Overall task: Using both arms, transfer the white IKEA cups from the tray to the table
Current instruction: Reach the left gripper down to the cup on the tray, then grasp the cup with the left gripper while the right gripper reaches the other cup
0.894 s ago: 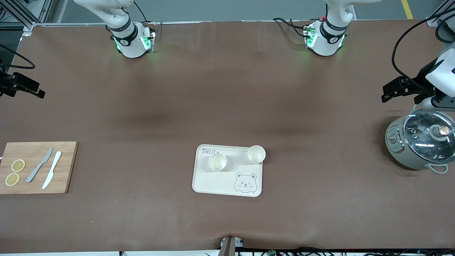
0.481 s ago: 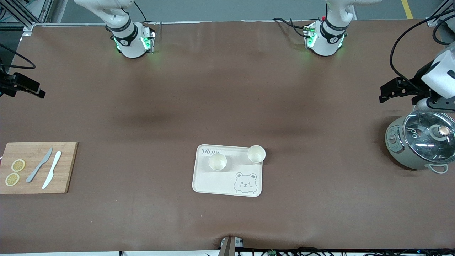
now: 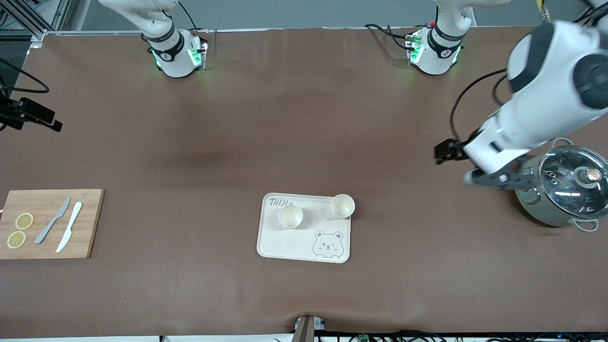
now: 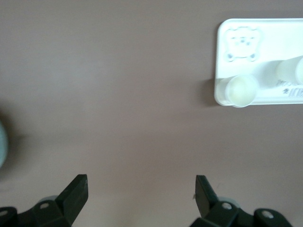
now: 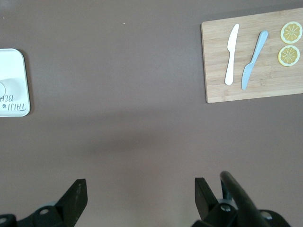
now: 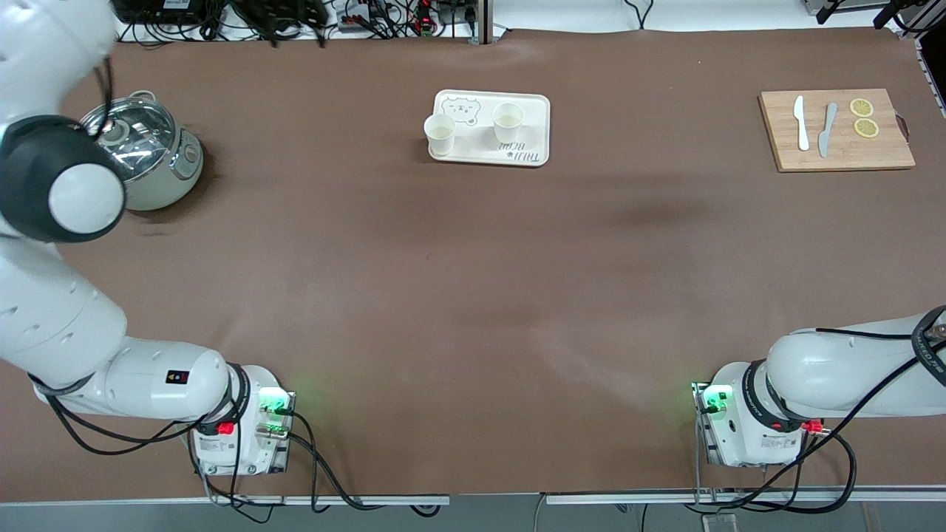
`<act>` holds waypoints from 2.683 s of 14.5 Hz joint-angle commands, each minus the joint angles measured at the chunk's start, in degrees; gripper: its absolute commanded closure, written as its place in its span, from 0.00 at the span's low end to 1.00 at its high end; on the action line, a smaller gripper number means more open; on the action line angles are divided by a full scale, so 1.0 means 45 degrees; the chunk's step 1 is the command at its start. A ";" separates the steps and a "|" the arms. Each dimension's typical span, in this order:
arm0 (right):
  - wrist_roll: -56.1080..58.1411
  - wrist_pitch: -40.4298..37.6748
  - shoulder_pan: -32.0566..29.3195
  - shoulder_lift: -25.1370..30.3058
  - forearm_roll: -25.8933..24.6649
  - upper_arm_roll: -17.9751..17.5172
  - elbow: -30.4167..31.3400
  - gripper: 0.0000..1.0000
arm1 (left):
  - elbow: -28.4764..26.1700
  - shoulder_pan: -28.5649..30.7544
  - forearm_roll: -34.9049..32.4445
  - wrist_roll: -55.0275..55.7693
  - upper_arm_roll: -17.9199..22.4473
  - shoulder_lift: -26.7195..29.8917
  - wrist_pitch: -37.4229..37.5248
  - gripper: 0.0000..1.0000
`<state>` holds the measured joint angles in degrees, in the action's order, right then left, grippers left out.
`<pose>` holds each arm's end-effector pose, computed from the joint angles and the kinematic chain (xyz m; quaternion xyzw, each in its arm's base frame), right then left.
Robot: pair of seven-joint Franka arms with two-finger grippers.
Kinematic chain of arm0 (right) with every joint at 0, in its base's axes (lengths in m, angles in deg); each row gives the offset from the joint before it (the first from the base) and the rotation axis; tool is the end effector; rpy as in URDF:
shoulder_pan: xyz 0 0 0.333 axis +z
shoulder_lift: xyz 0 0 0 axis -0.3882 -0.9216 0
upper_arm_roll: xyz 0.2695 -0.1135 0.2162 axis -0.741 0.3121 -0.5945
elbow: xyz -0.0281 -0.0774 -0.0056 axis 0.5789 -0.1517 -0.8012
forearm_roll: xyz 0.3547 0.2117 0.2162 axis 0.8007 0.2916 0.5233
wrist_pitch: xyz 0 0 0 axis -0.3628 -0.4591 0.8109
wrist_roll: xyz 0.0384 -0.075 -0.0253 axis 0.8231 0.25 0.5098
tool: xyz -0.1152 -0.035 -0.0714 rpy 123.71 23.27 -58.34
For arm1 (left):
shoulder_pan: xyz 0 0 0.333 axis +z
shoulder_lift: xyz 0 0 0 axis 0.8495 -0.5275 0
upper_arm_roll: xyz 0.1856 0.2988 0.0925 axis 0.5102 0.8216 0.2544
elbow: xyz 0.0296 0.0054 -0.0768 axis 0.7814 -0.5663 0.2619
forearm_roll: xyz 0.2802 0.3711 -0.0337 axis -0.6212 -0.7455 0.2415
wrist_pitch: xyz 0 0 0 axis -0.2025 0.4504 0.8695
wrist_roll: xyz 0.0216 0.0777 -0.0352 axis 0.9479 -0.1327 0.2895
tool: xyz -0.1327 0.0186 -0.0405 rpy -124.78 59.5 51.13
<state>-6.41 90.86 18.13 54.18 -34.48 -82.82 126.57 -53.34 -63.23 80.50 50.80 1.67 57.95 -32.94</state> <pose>0.6164 -0.0677 0.6341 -0.9982 0.0484 0.0179 0.0307 0.6994 -0.2227 0.5163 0.9969 -0.0614 -0.0274 0.0407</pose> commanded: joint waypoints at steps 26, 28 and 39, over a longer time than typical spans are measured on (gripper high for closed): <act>-0.9179 0.4509 0.6023 -0.3422 0.1332 -0.0162 -0.1238 0.00 | -0.3484 -0.1510 -0.3976 0.5002 -0.1254 -0.4902 -1.2454 0.00; -1.0351 0.5467 0.6767 -0.4497 0.0691 -0.0162 -0.1471 0.00 | -0.3503 -0.1510 -0.3957 0.5002 -0.1215 -0.5116 -1.2903 0.00; -1.1783 0.8575 0.8058 -0.8777 0.0121 -0.0104 -0.2977 0.00 | -0.3601 -0.1685 -0.5558 0.8185 -0.1195 -0.5293 -1.3022 1.00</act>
<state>-57.41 128.18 52.97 18.79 -32.64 -83.94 116.57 -69.46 -70.62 56.97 85.90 -3.90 34.19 -90.72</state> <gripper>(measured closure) 0.000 0.661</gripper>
